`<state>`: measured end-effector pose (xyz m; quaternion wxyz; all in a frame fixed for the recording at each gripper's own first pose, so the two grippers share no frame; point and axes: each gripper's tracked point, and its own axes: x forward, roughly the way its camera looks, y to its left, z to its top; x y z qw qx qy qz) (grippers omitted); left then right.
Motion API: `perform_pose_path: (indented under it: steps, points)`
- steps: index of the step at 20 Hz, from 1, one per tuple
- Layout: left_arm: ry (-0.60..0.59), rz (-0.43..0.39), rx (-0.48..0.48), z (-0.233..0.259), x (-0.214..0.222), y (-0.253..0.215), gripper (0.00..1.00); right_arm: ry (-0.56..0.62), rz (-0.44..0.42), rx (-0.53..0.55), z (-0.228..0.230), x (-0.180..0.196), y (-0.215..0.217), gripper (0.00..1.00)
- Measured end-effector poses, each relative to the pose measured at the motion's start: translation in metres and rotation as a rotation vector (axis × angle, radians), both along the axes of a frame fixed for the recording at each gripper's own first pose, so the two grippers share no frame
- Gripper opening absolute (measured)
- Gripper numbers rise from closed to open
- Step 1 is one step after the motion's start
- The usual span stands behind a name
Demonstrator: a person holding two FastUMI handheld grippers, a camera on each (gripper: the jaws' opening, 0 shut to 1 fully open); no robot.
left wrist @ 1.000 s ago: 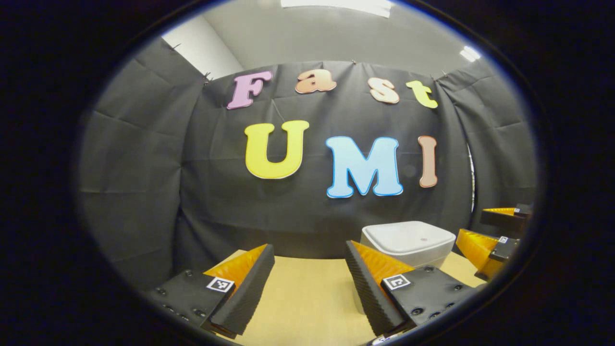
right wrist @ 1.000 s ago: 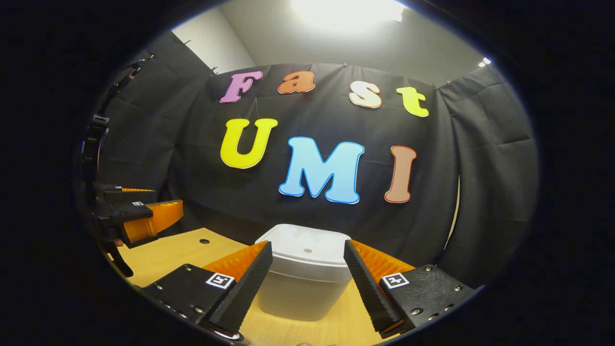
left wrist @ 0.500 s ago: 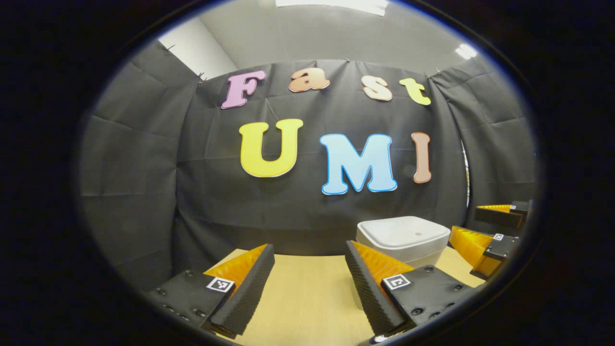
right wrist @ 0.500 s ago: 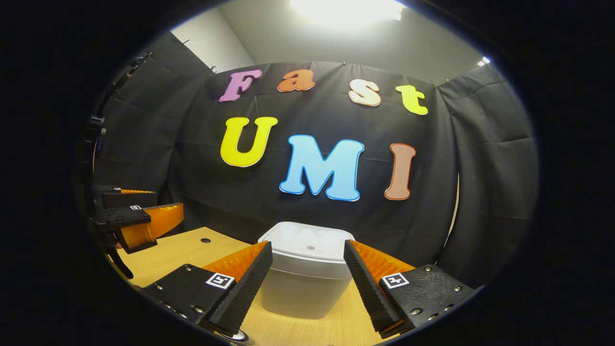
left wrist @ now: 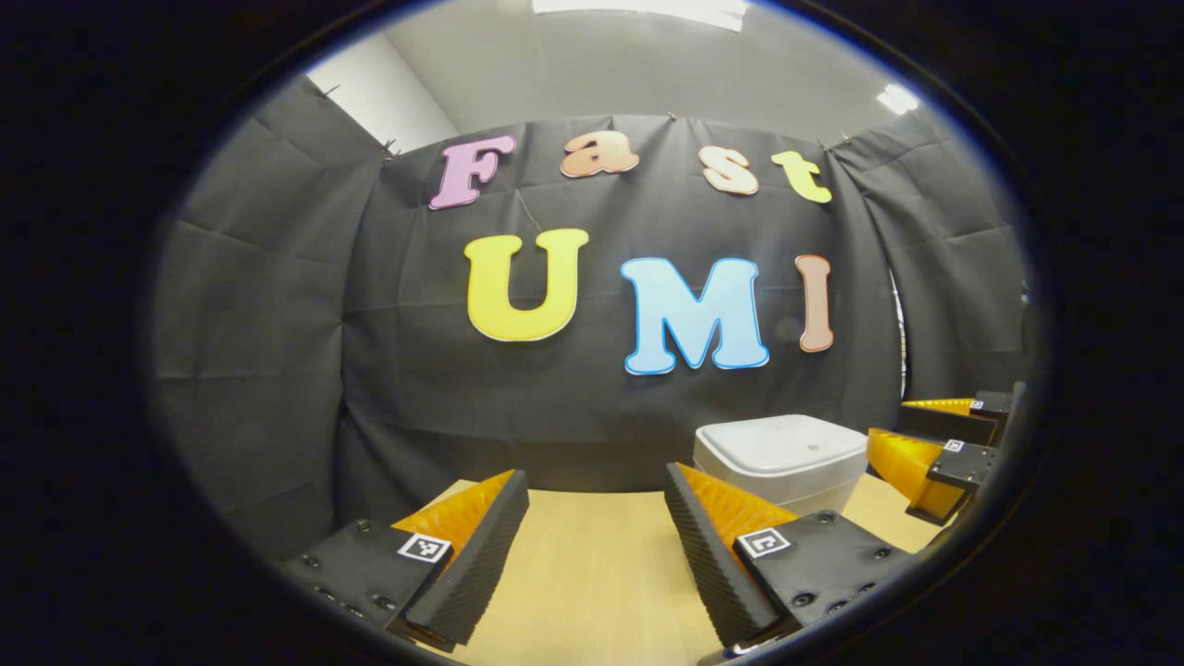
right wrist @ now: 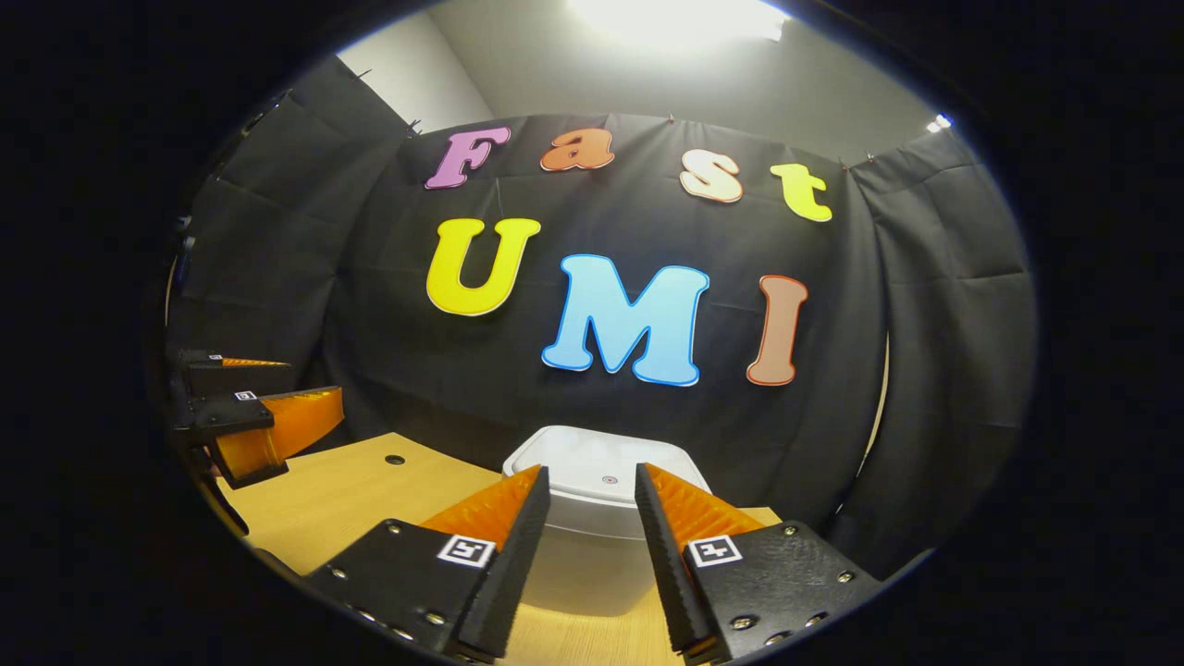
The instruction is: Press the lid of the desktop garbage bin to open it, pick up the crumpled paper on the desktop and throw it into the bin, then pick up the pop can on the desktop and drop it into the bin, and finally close the garbage bin lid.
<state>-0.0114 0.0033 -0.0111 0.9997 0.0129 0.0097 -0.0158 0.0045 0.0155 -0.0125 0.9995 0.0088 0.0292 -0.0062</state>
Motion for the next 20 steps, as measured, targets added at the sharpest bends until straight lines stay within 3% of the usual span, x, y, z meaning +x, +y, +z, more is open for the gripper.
perform_pose_path:
  steps: [2, 5, 6, 7, 8, 14, 20]
  points:
    - [0.002, 0.001, -0.006, -0.003, 0.001, 0.002, 0.98, 0.016, 0.001, 0.013, -0.005, 0.002, 0.003, 0.50]
    - [0.001, 0.003, -0.007, -0.003, -0.001, 0.003, 0.98, 0.024, -0.031, 0.046, -0.008, 0.003, -0.002, 0.23]
    - [0.003, 0.001, -0.007, -0.004, 0.000, 0.003, 0.98, 0.030, -0.052, 0.055, -0.010, 0.005, -0.007, 0.23]
    - [0.004, -0.002, -0.008, -0.005, -0.001, 0.003, 0.98, 0.030, -0.049, 0.068, -0.009, 0.003, -0.006, 0.05]
    - [0.008, -0.003, -0.009, -0.007, -0.002, 0.003, 0.98, 0.034, -0.046, 0.077, -0.011, 0.006, -0.007, 0.02]
    - [0.019, 0.000, -0.004, -0.012, -0.002, 0.009, 0.97, 0.048, -0.046, 0.149, -0.019, 0.023, -0.014, 0.00]
    - [0.032, 0.019, -0.002, -0.016, -0.004, 0.021, 0.98, 0.103, -0.021, 0.140, -0.040, 0.062, -0.018, 0.01]
